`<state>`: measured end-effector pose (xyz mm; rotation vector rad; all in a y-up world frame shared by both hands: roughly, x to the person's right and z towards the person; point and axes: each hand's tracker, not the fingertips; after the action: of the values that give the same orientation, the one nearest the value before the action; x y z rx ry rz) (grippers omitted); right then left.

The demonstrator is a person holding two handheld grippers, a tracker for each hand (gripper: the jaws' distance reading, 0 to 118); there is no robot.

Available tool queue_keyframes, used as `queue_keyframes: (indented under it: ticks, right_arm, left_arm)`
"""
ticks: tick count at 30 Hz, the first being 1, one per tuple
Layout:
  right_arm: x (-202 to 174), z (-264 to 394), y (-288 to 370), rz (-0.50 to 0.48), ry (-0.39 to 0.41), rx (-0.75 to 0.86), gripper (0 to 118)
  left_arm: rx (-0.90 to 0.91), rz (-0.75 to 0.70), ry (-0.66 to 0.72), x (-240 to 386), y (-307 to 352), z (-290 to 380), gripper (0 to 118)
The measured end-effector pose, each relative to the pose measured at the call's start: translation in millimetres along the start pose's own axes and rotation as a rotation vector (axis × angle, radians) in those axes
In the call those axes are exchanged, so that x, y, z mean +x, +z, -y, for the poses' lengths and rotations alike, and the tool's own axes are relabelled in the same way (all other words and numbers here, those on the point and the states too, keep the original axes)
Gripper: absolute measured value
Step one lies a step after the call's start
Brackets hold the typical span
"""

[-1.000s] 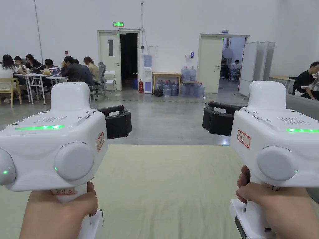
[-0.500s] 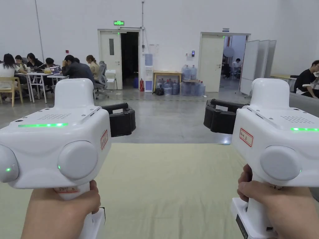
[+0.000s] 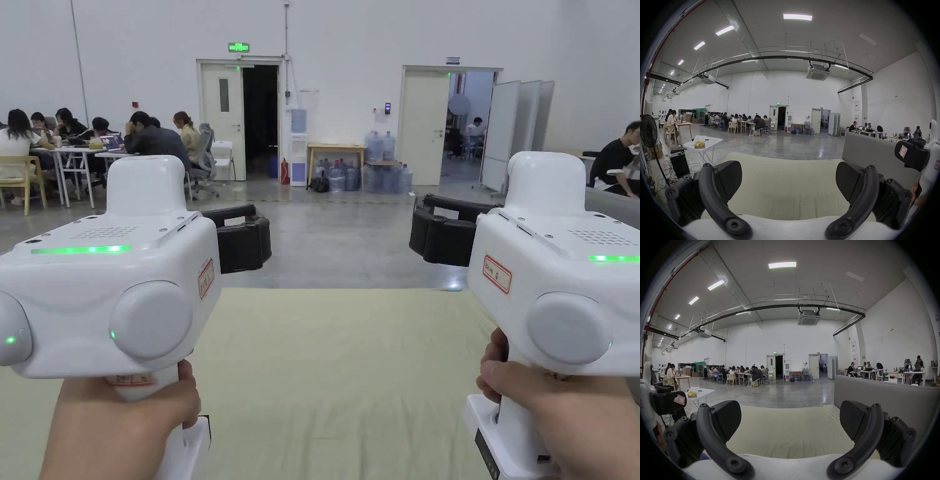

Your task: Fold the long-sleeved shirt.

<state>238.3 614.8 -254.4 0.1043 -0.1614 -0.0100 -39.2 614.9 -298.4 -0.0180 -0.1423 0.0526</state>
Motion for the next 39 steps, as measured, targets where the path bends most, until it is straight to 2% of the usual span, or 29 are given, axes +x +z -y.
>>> queue_keyframes:
  ticks: [11,12,13,14,15,16,17,18,19,20,23,26,29,31,33,35,39]
  right_arm:
    - [-3.8,1.5,0.8,0.04,0.031,0.02,118]
    - [-3.8,1.8,0.8,0.042,0.033,0.017,118]
    - [-3.8,2.2,1.2,0.044,0.032,0.011,110]
    - [-3.2,2.6,2.6,0.032,0.024,0.003,77]
    - [-2.7,4.1,4.0,-0.024,0.014,0.01,56]
    - [-2.1,5.3,6.2,-0.047,0.013,0.038,36]
    - [-5.3,5.4,5.1,0.0,0.031,0.004,17]
    - [-8.7,8.1,5.2,0.028,0.049,0.006,5]
    - [-7.6,11.1,6.3,0.076,0.065,0.006,5]
    - [-5.7,13.2,6.8,0.088,0.048,0.013,5]
    - [6.3,13.0,5.1,0.039,-0.019,-0.044,5]
    - [15.7,12.9,-1.1,0.035,-0.085,-0.116,5]
    - [14.5,19.1,-3.8,0.02,-0.078,-0.104,5]
    - [-8.5,28.4,-3.4,-0.02,-0.045,-0.106,5]
    - [-44.7,40.2,-0.1,-0.163,-0.007,-0.114,5]
    - [-91.7,54.2,4.8,-0.326,0.014,-0.131,5]
    - [-199.2,77.8,22.2,-0.728,-0.038,-0.221,5]
  left_arm:
    - [0.023,0.004,-0.01,0.7,2.7,-0.1,118]
    - [0.028,0.003,-0.012,0.7,3.7,0.7,109]
    - [0.035,0.006,-0.014,0.4,5.1,1.8,68]
    - [0.054,0.019,-0.018,0.2,8.3,3.6,0]
    - [0.109,0.043,-0.043,1.9,12.1,5.0,0]
    - [0.074,-0.008,-0.081,5.3,10.8,6.2,0]
    - [0.093,-0.04,-0.078,7.5,11.5,9.8,0]
    - [0.078,0.017,-0.077,8.9,9.2,11.8,0]
    - [0.062,0.067,-0.045,8.4,7.6,13.6,0]
    - [0.052,0.083,-0.01,7.5,6.7,14.3,0]
    - [0.04,0.09,0.003,6.0,3.1,16.8,0]
    - [0.049,0.075,-0.011,3.5,4.8,15.3,1]
    - [0.051,0.037,-0.011,-8.3,10.7,11.7,3]
    - [0.038,-0.026,-0.041,-30.8,18.0,12.2,3]
    - [0.016,-0.095,-0.067,-61.0,30.8,16.3,3]
    - [-0.018,-0.225,-0.066,-99.2,46.8,26.1,3]
    - [-0.119,-0.452,-0.034,-181.3,93.9,46.4,3]
